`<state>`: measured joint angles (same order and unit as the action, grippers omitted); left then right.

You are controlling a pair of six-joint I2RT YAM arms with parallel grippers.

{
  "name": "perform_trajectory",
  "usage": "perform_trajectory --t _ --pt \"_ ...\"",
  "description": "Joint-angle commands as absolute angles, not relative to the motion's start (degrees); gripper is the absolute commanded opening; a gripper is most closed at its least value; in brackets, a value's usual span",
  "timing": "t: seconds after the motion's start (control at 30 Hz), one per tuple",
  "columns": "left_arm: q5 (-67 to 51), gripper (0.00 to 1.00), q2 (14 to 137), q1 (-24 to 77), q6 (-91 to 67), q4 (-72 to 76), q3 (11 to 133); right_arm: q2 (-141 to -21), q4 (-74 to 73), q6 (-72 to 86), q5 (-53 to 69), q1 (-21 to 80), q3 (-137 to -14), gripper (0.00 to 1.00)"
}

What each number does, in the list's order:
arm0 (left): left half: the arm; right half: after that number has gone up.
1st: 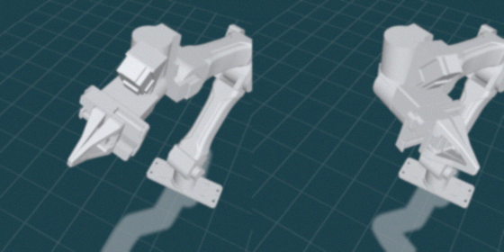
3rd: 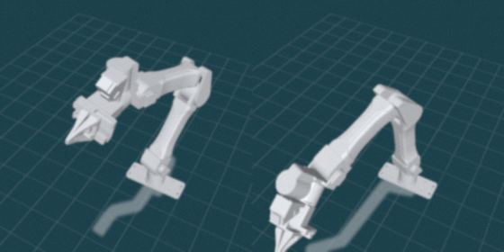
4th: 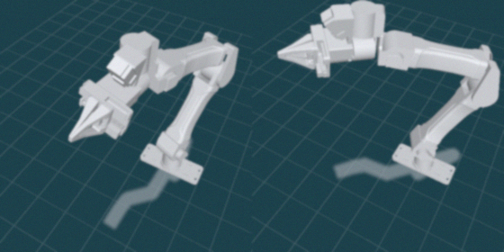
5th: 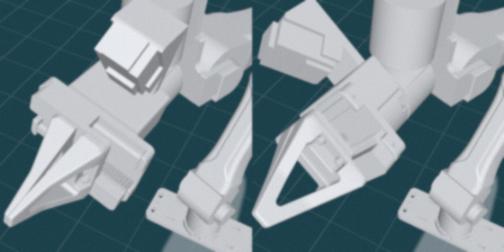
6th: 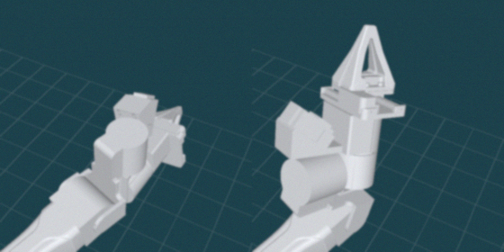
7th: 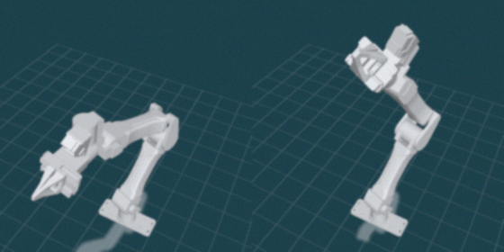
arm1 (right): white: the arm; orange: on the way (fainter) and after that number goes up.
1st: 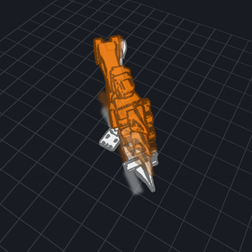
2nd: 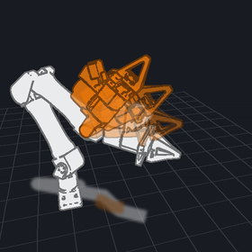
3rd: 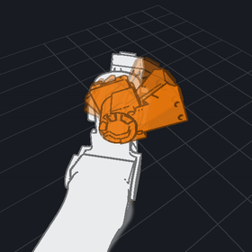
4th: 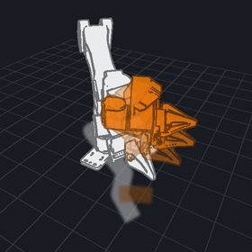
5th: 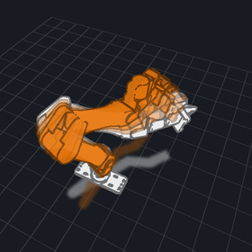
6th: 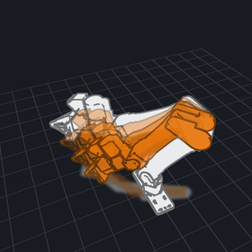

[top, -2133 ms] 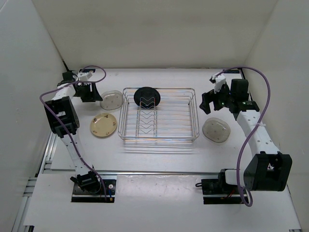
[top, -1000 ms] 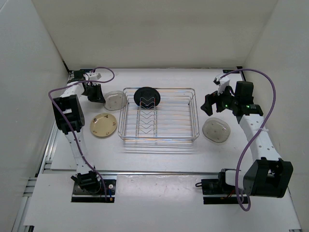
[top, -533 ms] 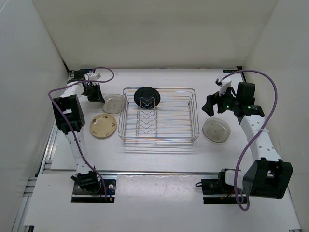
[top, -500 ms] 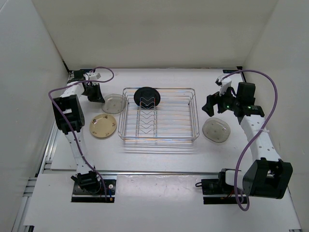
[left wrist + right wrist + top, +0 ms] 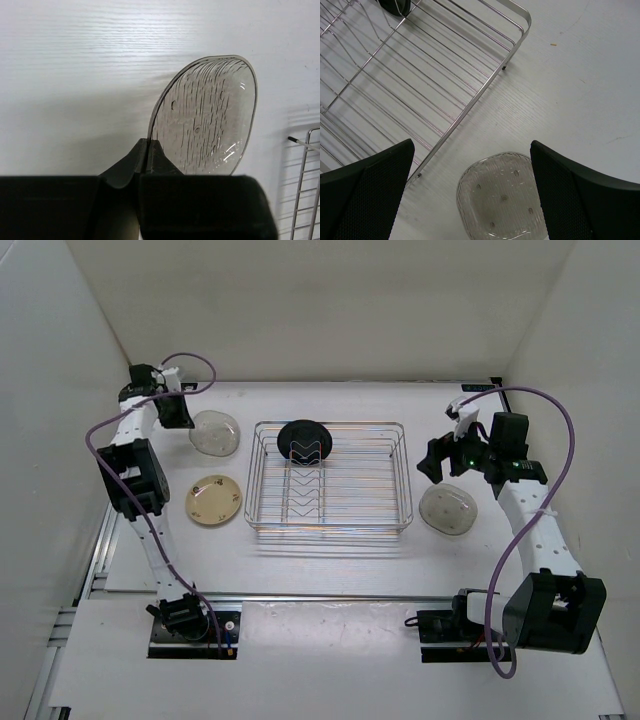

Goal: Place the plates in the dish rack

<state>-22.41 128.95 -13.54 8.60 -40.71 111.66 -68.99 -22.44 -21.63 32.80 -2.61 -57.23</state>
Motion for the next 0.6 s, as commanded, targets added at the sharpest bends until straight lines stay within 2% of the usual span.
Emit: perform_trajectory --t 0.0,0.33,0.57 --pt "-21.6 0.10 120.9 -13.9 8.1 -40.3 114.4 -67.7 -20.9 -22.2 34.6 -2.8 -57.0 1.00" --pt "-14.7 0.10 107.9 -8.7 13.2 -40.3 118.4 -67.7 -20.9 -22.8 35.2 -2.8 -55.5 1.00" --pt "-3.1 0.10 96.0 3.6 27.9 -40.3 119.0 -67.7 -20.9 -23.3 35.2 -2.8 -54.9 1.00"
